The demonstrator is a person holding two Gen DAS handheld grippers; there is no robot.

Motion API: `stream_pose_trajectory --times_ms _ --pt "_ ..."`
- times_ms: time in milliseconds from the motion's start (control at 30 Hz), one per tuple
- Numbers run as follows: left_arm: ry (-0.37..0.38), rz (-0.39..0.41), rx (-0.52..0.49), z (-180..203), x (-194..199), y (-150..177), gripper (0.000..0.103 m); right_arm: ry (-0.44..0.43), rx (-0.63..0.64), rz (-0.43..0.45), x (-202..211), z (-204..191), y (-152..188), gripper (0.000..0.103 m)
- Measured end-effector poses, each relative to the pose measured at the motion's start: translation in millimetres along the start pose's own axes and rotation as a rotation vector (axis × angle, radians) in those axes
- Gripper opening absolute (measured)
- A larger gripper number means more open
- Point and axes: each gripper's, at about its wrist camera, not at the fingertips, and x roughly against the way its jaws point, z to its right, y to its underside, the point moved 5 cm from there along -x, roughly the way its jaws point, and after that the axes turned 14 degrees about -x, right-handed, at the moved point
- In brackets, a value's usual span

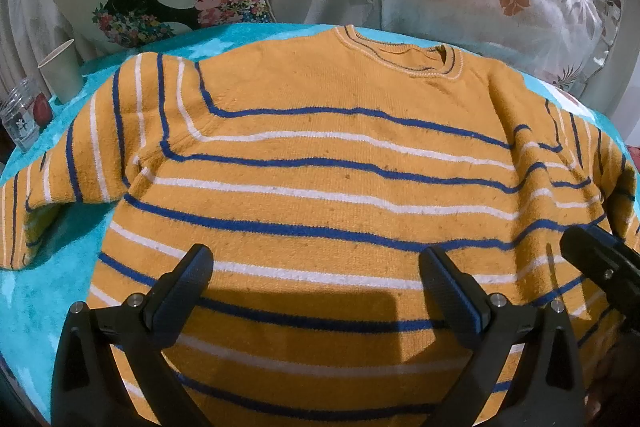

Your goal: Fold small clothes

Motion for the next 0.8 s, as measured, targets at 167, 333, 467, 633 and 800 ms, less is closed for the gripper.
stream_pose_trajectory --times_ms 167,333,467,633,800 --pt "0.000 0.004 0.001 -0.9 0.1 -0.2 0.103 -0.012 -0.011 0.003 1.9 3.6 -0.2 0.103" --pt "0.000 0.004 0.001 -0.2 0.0 -0.3 0.103 -0.006 -0.008 0.004 2.0 3.2 0.4 0.103" --pt "-0.001 0.006 0.001 -1.0 0.1 -0.4 0.103 -0.003 -0.004 0.004 1.9 3.7 0.3 0.103" --pt "-0.002 0.007 0.000 -0.5 0.1 -0.4 0.103 0.006 0.001 0.003 1.4 2.8 0.3 0.103" --pt "-0.005 0.009 -0.002 -0.9 0.2 -0.5 0.103 0.012 0.006 0.002 0.5 2.5 0.0 0.103"
